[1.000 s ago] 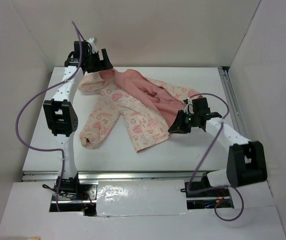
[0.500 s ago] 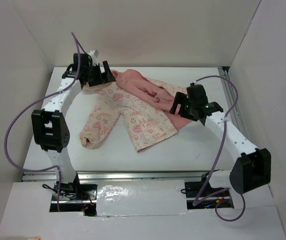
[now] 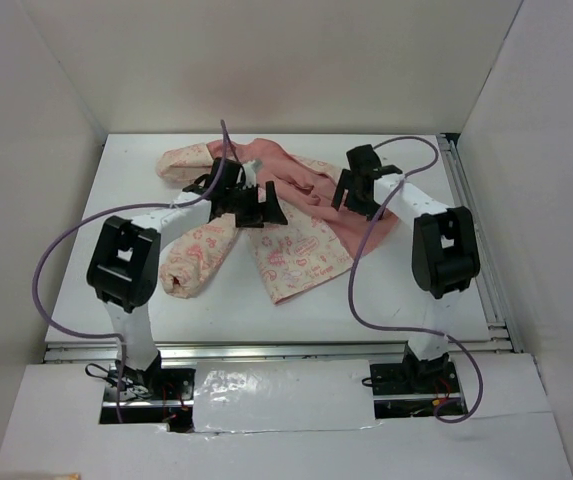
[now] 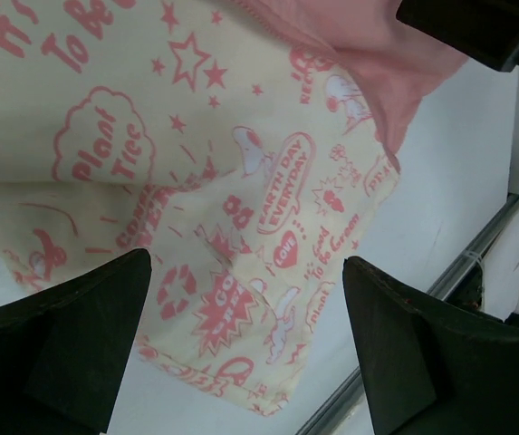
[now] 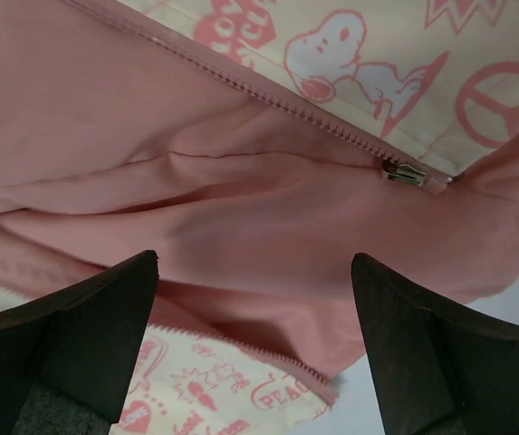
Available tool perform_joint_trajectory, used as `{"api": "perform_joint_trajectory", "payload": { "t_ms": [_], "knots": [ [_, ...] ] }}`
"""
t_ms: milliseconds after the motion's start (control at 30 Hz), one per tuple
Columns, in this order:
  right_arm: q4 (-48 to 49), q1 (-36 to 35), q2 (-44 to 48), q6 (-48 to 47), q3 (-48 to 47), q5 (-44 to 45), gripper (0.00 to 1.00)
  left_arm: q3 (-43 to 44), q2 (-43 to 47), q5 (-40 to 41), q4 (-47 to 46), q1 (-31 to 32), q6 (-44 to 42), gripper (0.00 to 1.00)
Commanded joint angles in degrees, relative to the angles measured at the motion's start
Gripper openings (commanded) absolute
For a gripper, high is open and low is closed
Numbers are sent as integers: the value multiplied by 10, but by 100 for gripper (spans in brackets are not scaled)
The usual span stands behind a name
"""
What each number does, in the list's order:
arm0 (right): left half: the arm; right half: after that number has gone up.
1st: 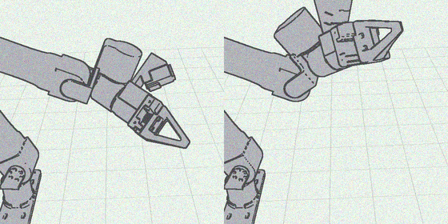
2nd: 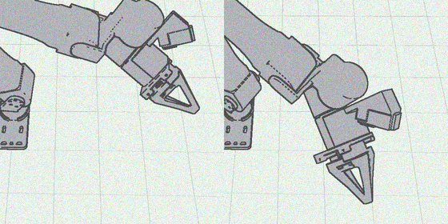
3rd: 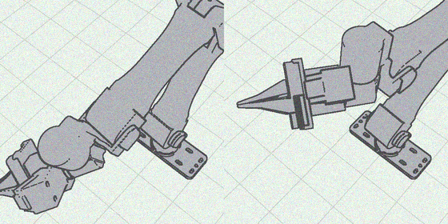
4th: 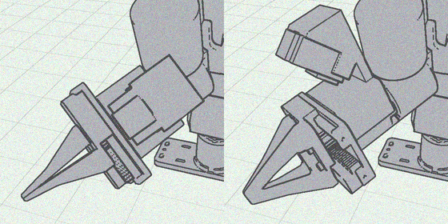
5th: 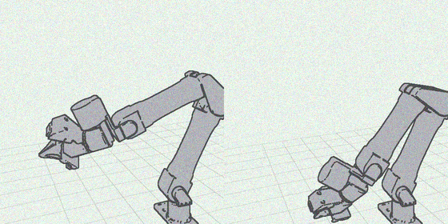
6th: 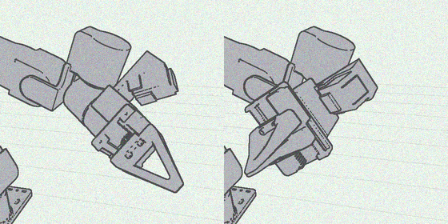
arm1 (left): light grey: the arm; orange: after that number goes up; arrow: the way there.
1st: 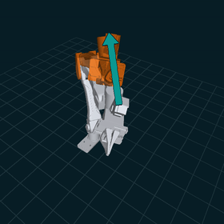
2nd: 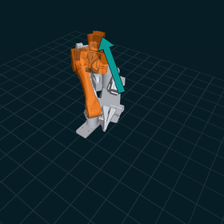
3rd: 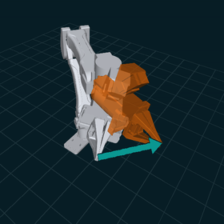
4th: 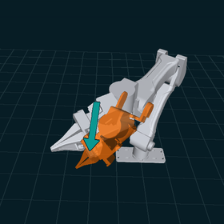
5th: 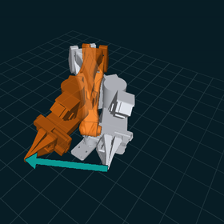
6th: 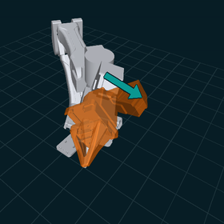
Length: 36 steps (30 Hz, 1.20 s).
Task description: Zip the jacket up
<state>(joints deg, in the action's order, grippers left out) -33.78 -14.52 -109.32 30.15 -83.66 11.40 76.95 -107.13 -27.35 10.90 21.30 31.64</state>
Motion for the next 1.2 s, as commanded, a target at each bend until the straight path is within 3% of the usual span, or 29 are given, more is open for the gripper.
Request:
{"api": "perform_joint_trajectory", "payload": {
  "t_ms": [0, 200, 400, 500, 700, 867, 1000, 1167],
  "knots": [
    [-8, 12, -24, -6, -21, 1, 93, 34, -44, -19, -27, 1, 13, 99],
    [1, 13, -52, -18, -5, -73, 91, 63, -110, -17, -7, -4, 24, 99],
    [21, -34, 27, 33, 136, -104, 89, 64, -128, 63, 40, -34, 26, 99],
    [33, -95, 44, 42, 187, -133, 88, 44, -120, 67, 24, -68, 20, 99],
    [93, -243, 117, 55, 279, -204, 88, 92, -135, 75, 44, -116, -10, 99],
    [93, -294, 163, 35, 264, -155, 88, 154, -137, 78, 91, -128, -31, 99],
    [93, -295, 243, -1, 256, -119, 88, 89, -50, 75, 70, -120, -20, 99],
    [36, -267, 292, 6, 259, -2, 90, -87, 109, 114, 19, -73, -8, 99]
  ]
}}
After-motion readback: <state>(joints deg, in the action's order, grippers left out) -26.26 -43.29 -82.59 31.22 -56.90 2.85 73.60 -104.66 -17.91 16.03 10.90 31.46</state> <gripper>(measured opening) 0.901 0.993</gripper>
